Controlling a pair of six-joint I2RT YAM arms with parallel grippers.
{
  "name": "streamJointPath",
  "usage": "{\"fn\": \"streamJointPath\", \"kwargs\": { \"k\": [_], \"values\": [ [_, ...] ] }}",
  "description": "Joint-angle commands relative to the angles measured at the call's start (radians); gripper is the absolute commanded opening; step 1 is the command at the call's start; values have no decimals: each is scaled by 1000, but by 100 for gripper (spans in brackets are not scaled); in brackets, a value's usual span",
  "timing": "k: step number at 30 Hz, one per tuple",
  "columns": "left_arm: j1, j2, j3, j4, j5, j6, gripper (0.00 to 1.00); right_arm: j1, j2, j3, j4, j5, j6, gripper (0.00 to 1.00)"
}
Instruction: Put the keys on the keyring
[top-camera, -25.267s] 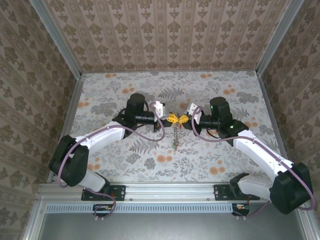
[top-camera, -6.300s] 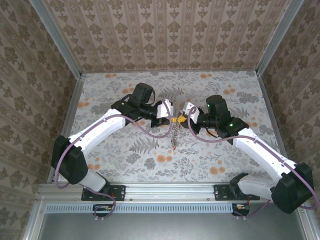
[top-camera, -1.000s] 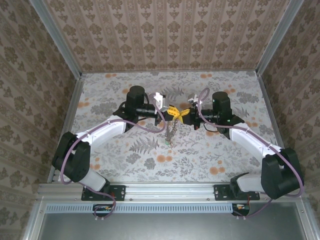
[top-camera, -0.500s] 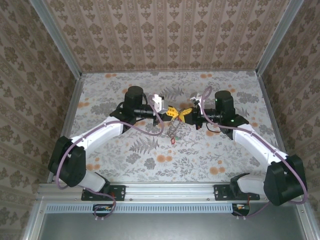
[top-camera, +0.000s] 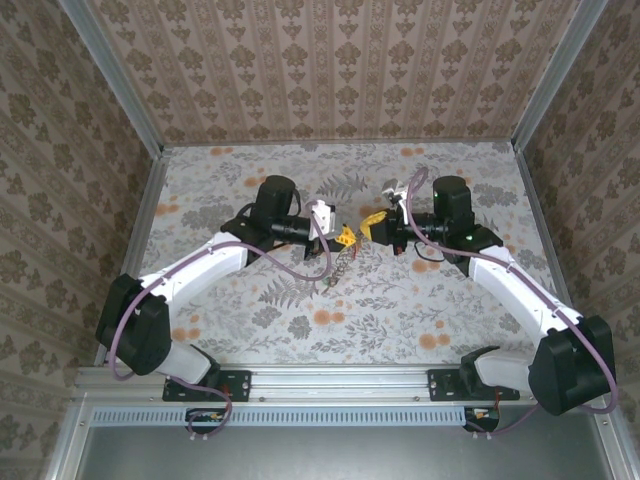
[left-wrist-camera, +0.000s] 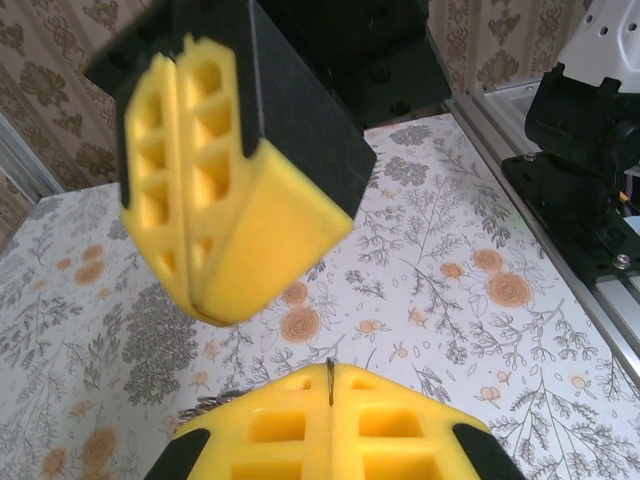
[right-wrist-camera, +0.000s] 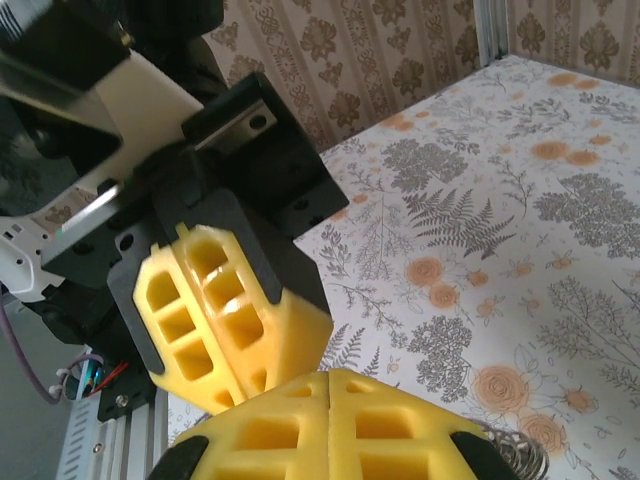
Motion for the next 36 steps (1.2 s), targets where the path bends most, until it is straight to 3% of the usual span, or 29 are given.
{"fn": "streamJointPath", "kwargs": {
  "k": [1,3,5,9,17,23,26,31,36],
  "values": [
    [-8,-15,44,-7,-8,38,0,1,-20,29,-34,8,7,0],
    [-9,-15,44,-5,-19,38,0,1,-34,13,-36,74,-2,0],
    [-11,-16,44,-4,-26,36,0,1,-50,-14,-46,130,-33,9],
    [-12,-15,44,-6,-49,36,0,2,-57,-53,-82,226,-71,17],
    [-24,-14,53,-63,-161,58,0,1,-93,-135,-40,377,-9,32],
    [-25,-12,84,-135,-215,95,0,2,-117,-151,-43,402,42,33],
    [-25,-16,90,-140,-218,95,0,5,-110,-139,-48,310,59,33],
    [-28,-13,93,-118,-204,72,0,52,-108,-164,39,260,49,35],
    [-31,-11,96,-109,-200,60,0,115,-88,-178,85,307,5,35]
  ]
}}
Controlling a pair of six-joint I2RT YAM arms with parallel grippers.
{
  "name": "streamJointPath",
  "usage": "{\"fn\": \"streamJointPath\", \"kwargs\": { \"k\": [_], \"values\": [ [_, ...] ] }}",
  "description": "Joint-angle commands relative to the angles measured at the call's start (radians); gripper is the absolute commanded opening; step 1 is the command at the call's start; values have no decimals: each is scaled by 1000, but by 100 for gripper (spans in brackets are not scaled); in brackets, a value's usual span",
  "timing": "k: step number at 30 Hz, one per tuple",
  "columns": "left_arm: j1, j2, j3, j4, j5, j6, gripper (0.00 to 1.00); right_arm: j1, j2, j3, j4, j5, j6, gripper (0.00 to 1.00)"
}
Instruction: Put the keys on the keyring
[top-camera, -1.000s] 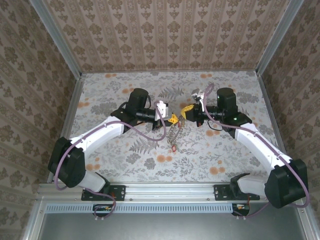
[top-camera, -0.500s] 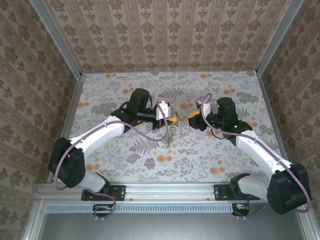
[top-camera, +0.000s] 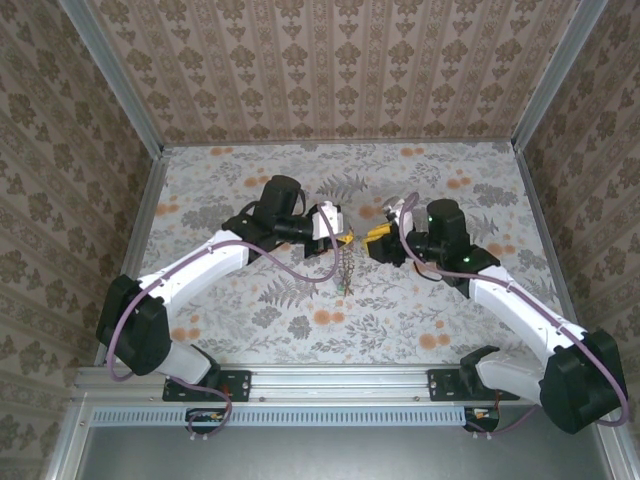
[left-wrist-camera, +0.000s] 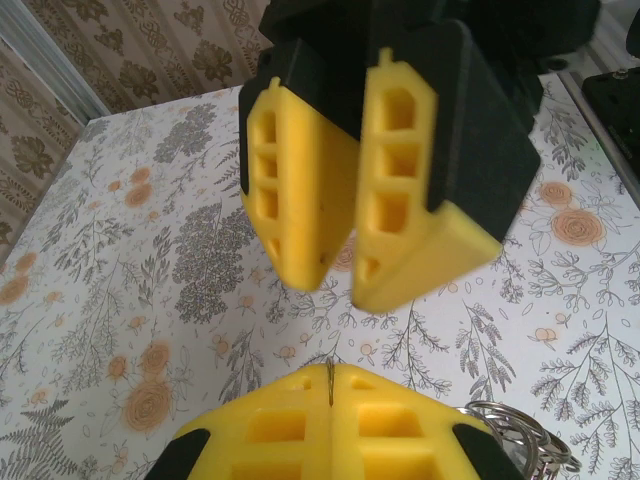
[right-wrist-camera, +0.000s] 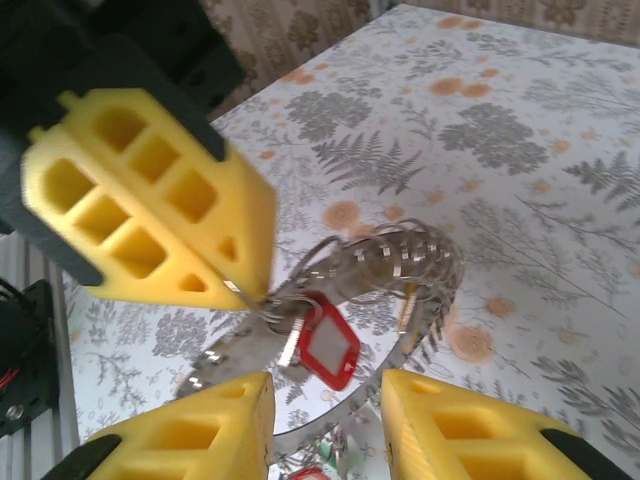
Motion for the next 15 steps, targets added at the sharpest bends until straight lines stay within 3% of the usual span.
{"fn": "streamJointPath", "kwargs": {
  "k": [1,6,10,15],
  "values": [
    [-8,-10,51,14,9,-3,0,28,17,-7,40,13,-32,35],
    [-9,-1,73,-62,-68,27,0,34,6,-9,29,150,-34,36],
    [-7,8,95,-137,-141,72,0,31,-13,-11,-21,336,-32,36],
    [-43,87,177,-262,-191,153,0,-26,-30,-15,-83,456,78,36]
  ]
}}
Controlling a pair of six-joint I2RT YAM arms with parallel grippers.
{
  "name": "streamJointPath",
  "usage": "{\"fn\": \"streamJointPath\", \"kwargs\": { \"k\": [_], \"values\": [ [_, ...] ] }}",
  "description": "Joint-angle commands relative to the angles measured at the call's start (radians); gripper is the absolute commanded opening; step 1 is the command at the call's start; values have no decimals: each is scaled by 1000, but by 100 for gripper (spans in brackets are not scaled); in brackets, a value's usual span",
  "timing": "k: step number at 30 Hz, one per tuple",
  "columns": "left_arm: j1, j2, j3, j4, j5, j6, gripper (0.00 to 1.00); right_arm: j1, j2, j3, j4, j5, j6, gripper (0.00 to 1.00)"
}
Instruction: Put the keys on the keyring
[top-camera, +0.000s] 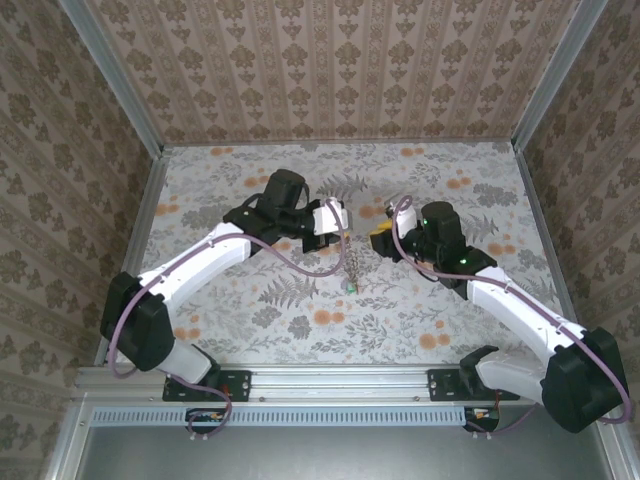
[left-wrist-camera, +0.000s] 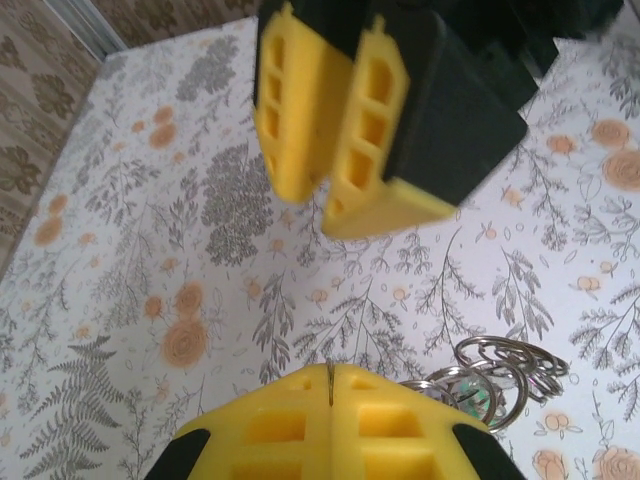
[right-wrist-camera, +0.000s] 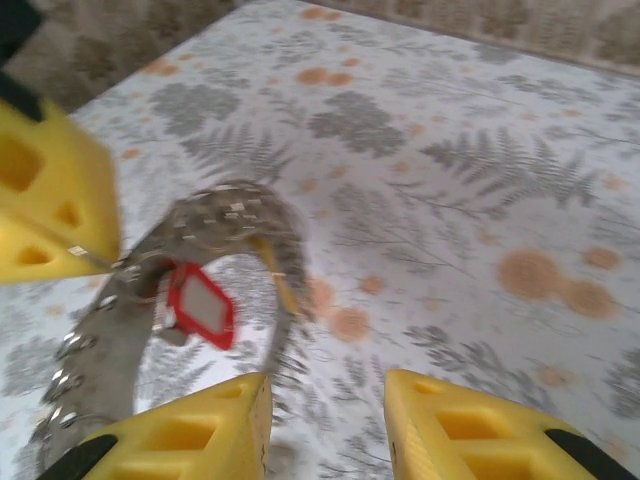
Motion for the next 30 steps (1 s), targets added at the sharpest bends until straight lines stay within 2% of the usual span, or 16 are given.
{"fn": "streamJointPath", "kwargs": {
  "k": [1,9,15,21,23,27,30],
  "values": [
    [-41,62,76,-97,-45,86,0,-49,-29,-17,-64,130,88,36],
    [-129,324,278,-167,-48,89,0,-150,-57,-49,-148,155,235,36],
    [-170,469,358,-129,22,29,0,-205,-106,-110,-141,121,266,35],
    [-168,439,289,46,83,-79,0,-216,-80,-143,-122,15,267,33],
    [-154,435,264,84,134,-107,0,-216,-66,-164,-97,3,297,33],
    [-151,431,216,103,144,-104,0,-216,-15,-168,-108,-1,332,32],
    [-139,396,145,201,168,-160,0,-215,38,-152,-124,-81,311,31]
  ]
}}
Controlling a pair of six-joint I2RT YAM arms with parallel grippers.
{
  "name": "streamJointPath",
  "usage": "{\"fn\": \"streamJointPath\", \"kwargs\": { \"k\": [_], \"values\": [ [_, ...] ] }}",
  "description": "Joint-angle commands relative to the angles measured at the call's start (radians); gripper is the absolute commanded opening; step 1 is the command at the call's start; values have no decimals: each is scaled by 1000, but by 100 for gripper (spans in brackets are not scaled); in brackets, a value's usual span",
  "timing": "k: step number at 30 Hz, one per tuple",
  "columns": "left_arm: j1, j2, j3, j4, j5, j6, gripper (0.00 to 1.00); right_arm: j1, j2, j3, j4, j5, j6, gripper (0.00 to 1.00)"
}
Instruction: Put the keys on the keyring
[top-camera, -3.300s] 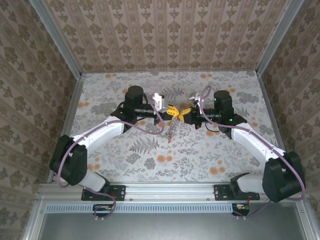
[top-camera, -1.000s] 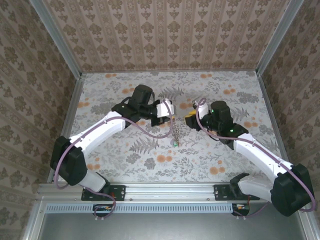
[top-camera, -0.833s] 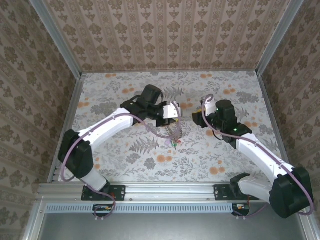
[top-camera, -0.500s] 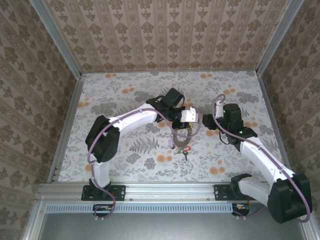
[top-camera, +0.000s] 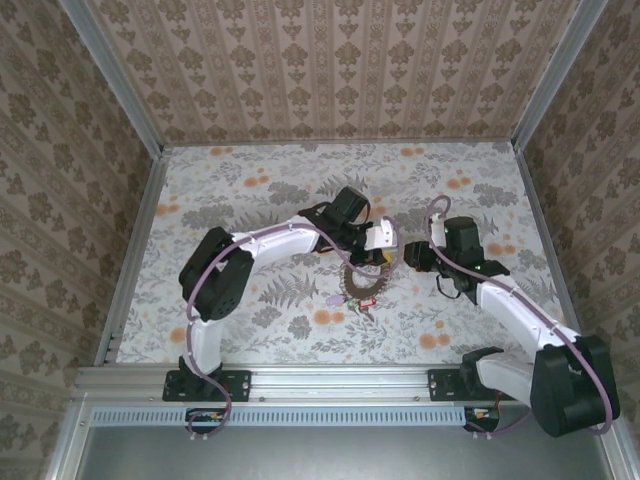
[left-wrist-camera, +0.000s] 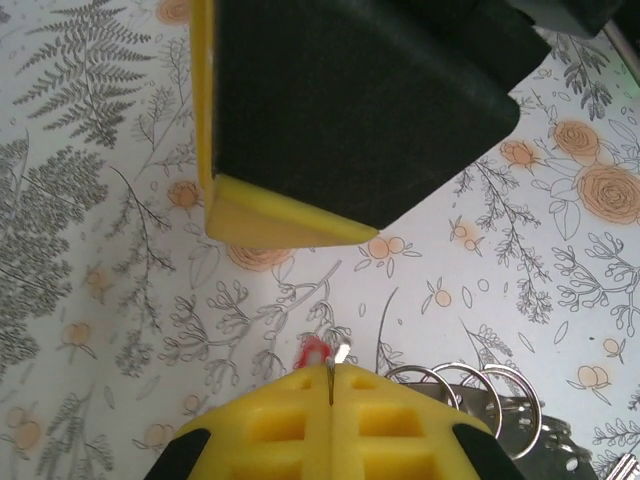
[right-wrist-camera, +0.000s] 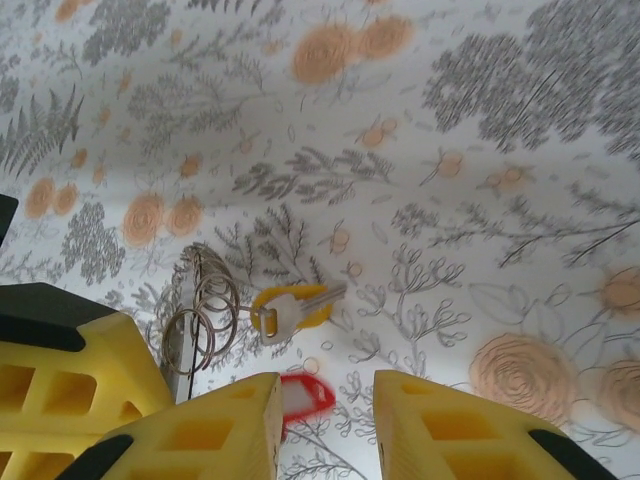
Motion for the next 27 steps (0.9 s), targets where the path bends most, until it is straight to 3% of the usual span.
{"fn": "streamJointPath", "kwargs": {
  "k": [1,9,15,19,27],
  "values": [
    [18,-85,-71,133,74,-87,0,-3,46,9,-20,-83,6,31],
    [90,-207,-259,475,203,-273,0,30,60,-66,180,-232,-59,35],
    [111,-241,-287,501,259,-289,0,51,52,-71,297,-240,-110,35],
    [117,-238,-285,511,258,-294,0,58,45,-59,372,-313,-142,36],
    [117,-216,-262,532,275,-314,0,115,71,-52,403,-318,-150,34]
  ]
}}
